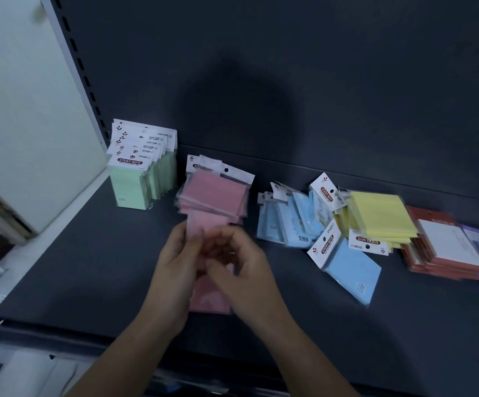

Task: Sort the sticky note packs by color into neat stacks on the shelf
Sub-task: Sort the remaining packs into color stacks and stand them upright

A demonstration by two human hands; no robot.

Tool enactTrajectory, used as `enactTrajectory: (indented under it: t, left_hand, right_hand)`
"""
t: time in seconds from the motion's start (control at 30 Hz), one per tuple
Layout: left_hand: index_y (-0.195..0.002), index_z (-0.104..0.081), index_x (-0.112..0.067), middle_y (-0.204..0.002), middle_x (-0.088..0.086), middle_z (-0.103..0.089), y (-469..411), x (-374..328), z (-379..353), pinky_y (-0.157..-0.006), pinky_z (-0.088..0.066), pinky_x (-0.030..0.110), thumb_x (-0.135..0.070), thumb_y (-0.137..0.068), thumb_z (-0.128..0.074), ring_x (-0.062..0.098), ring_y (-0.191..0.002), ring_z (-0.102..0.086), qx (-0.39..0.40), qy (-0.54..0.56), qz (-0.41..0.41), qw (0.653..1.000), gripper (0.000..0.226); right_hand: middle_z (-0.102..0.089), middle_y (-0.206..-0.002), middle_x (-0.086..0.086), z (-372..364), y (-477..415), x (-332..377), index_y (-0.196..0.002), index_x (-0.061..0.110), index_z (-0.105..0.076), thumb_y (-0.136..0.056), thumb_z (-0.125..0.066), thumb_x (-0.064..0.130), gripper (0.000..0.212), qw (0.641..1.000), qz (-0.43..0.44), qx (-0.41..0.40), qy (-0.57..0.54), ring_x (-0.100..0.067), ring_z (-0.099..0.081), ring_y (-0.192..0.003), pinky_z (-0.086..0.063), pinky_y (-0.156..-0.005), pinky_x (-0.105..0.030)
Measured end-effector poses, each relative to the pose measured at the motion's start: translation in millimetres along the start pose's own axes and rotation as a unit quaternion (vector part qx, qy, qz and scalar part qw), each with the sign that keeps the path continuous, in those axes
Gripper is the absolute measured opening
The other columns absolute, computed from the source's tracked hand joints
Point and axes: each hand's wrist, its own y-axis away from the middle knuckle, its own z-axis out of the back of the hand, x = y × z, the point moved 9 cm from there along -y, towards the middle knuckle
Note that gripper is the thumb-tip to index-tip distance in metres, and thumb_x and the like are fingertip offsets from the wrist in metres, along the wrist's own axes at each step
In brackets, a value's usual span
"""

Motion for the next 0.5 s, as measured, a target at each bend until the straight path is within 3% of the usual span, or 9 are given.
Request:
enactTrajectory:
  t: [0.1, 0.17, 0.27, 0.3, 0.37, 0.43, 0.5]
  left_hand:
    - [-0.108, -0.058, -0.018, -0.091, 0.002, -0.071, 11.6, 15.4, 1.0, -0.063, -0.056, 0.028, -0.001, -0.095, -0.04, 0.011, -0.073, -0.067, 0.027, -0.027, 0.035, 0.999, 0.027]
    - [-0.117, -0.054, -0.024, -0.102, -0.005, -0.07, 20.0, 27.2, -6.2, -0.075, -0.056, 0.039, 0.0, -0.095, -0.04, 0.01, -0.084, -0.066, 0.049, -0.041, 0.055, 0.996, 0.036]
    - [-0.129, -0.031, -0.041, -0.127, -0.032, -0.041, 32.4, 38.8, -27.7, -0.101, -0.035, 0.017, 0.005, -0.094, -0.041, -0.018, -0.11, -0.044, 0.091, -0.112, 0.037, 0.989, 0.058]
    - [-0.128, -0.021, -0.041, -0.127, -0.037, -0.029, 36.7, 40.9, -40.0, -0.102, -0.024, 0.005, 0.006, -0.094, -0.042, -0.029, -0.109, -0.034, 0.121, -0.143, 0.022, 0.982, 0.062]
    - [-0.125, -0.012, -0.038, -0.118, -0.041, -0.021, 45.2, 43.7, -64.0, -0.086, -0.016, -0.012, 0.008, -0.092, -0.042, -0.044, -0.095, -0.022, 0.177, -0.196, -0.009, 0.964, 0.064]
    - [-0.127, -0.011, -0.042, -0.12, -0.041, -0.024, 52.4, 47.6, -81.2, -0.083, -0.018, -0.013, 0.01, -0.09, -0.043, -0.043, -0.098, -0.025, 0.215, -0.227, -0.029, 0.949, 0.071]
    - [-0.14, -0.003, -0.042, -0.138, -0.03, -0.028, 58.6, 56.5, -94.0, -0.091, -0.025, -0.006, 0.007, -0.088, -0.046, -0.028, -0.116, -0.031, 0.249, -0.244, -0.035, 0.937, 0.084]
  right_hand:
    - [-0.059, -0.095, 0.009, 24.9, 20.2, -4.5, -0.091, 0.025, -0.062, -0.074, -0.056, 0.017, 0.019, 0.978, 0.04, -0.092, 0.183, -0.006, -0.056, -0.091, -0.044, -0.08, -0.016]
    - [-0.057, -0.098, 0.01, 45.2, 31.6, -17.4, -0.092, 0.033, -0.057, -0.08, -0.064, 0.013, 0.024, 0.969, -0.003, -0.131, 0.209, -0.004, -0.056, -0.089, -0.045, -0.078, -0.016]
    - [-0.065, -0.086, 0.005, 69.9, 47.4, -41.6, -0.093, 0.03, -0.059, -0.082, -0.065, 0.0, 0.032, 0.98, -0.09, -0.143, 0.108, -0.004, -0.057, -0.067, -0.049, -0.065, -0.019]
    - [-0.065, -0.08, 0.001, 79.2, 52.1, -44.1, -0.095, 0.027, -0.061, -0.082, -0.064, -0.002, 0.031, 0.979, -0.099, -0.151, 0.094, -0.006, -0.056, -0.065, -0.049, -0.064, -0.021]
    - [-0.064, -0.077, -0.003, 94.6, 58.9, -46.3, -0.097, 0.022, -0.063, -0.082, -0.064, -0.004, 0.03, 0.978, -0.108, -0.161, 0.081, -0.005, -0.055, -0.064, -0.049, -0.065, -0.019]
    - [-0.061, -0.073, 0.005, 106.6, 64.2, -47.8, -0.094, 0.02, -0.063, -0.081, -0.065, -0.004, 0.028, 0.976, -0.108, -0.177, 0.065, -0.002, -0.053, -0.063, -0.047, -0.063, -0.015]
    - [-0.055, -0.067, 0.013, 119.1, 68.7, -47.8, -0.091, 0.019, -0.062, -0.081, -0.064, -0.004, 0.025, 0.97, -0.103, -0.214, 0.043, 0.0, -0.05, -0.061, -0.045, -0.058, -0.013]
